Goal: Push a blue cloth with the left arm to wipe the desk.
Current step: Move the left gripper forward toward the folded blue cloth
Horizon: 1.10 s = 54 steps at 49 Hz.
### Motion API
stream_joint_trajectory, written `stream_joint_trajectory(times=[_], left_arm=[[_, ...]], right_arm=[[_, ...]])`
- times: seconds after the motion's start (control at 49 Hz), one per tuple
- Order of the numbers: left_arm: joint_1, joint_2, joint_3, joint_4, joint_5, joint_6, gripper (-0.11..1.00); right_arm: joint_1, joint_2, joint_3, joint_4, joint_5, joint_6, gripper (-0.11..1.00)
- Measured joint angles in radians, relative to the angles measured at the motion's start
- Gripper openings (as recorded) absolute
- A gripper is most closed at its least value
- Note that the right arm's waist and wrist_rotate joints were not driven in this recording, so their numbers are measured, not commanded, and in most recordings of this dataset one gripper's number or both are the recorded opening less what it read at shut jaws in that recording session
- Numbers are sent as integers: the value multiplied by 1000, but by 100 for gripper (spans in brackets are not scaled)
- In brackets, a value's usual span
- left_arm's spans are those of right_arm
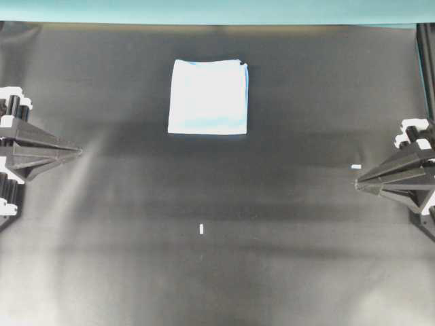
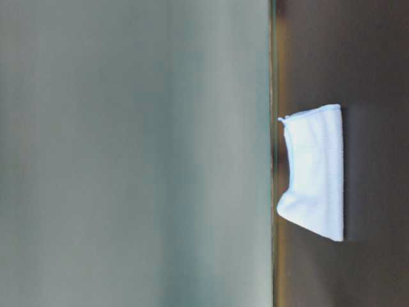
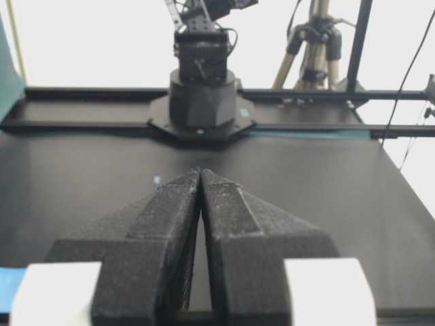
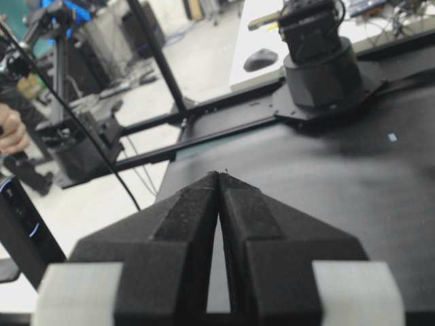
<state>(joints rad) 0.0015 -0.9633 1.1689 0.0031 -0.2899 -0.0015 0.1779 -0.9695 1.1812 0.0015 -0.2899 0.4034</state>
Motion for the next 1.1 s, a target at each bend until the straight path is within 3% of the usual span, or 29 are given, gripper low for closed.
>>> stream_joint_trajectory(times=[0.041,0.184,0.306,0.449,0.632,0.694,0.816,1.102], left_arm=[[-2,0,0,0,0,0,8],[-2,28,5,34,9,2,44],[0,46,6,35,18,5,58],[3,75,5,37,18,8,46],[20,216,-44,37,14,15,10],[40,285,-74,37,8,17,2],[112,422,-133,37,-15,17,1],[250,715,-310,38,-37,17,1]], right_arm=[[0,0,0,2,0,0,5],[0,-3,0,0,0,0,43],[0,-17,0,0,-2,0,49],[0,-25,0,0,2,2,40],[0,-20,0,0,6,0,16],[-2,-20,0,0,9,2,10],[0,-20,0,2,23,0,2],[0,-21,0,0,67,0,1]])
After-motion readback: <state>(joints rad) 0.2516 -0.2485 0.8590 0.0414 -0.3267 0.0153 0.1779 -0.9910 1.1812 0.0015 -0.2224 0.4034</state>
